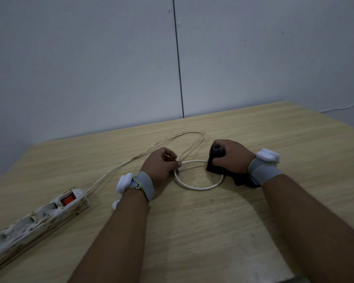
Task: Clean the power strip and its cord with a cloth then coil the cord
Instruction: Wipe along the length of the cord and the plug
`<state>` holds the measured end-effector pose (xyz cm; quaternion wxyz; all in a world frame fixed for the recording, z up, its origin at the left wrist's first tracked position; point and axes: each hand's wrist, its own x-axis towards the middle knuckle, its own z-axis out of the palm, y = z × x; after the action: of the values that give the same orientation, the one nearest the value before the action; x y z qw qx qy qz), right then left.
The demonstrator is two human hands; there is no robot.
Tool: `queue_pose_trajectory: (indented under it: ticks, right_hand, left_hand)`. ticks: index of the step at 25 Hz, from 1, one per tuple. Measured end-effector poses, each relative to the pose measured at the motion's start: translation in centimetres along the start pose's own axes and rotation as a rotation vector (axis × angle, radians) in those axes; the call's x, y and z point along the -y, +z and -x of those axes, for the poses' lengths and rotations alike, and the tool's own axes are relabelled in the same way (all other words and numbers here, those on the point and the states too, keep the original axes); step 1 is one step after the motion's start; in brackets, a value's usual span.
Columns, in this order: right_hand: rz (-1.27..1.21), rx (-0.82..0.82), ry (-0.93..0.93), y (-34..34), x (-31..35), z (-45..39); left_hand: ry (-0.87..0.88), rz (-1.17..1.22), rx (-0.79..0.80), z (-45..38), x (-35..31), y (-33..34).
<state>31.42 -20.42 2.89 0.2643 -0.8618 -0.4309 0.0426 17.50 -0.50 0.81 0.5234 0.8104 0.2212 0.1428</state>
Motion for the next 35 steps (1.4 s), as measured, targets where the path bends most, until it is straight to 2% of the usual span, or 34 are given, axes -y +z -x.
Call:
queue_pose_trajectory:
  ticks: [7,14,19,21,23,29,35]
  right_hand:
    - [-0.017,-0.033,-0.006,0.3,-0.1,0.1]
    - [-0.211,-0.191,0.003,0.0,-0.3,0.2]
    - [-0.488,-0.185,0.074,0.1,0.3,0.1]
    - [-0.532,-0.242,0.087,0.5,1.2,-0.3]
    - [-0.507,-0.287,0.056,0.7,2.2,-0.9]
    - [-0.245,-0.223,-0.058,2.9,4.9,-2.3]
    - [-0.076,-0.323,-0.003,4.1,4.1,-2.4]
  left_hand:
    - [-0.001,0.098,-0.038,0.0,0.2,0.0]
    - [-0.016,0.020,-0.018,0.3,-0.3,0.2]
    - [-0.040,-0.058,-0.016,0.6,-0.8,0.5]
    - [-0.032,-0.092,-0.045,0.7,-0.9,0.6]
    - [-0.022,-0.164,-0.074,0.7,-0.9,0.7]
    - [-0.020,-0.244,-0.121,0.4,-0.6,1.0]
    - [0.007,-0.298,-0.092,0.2,-0.4,1.0]
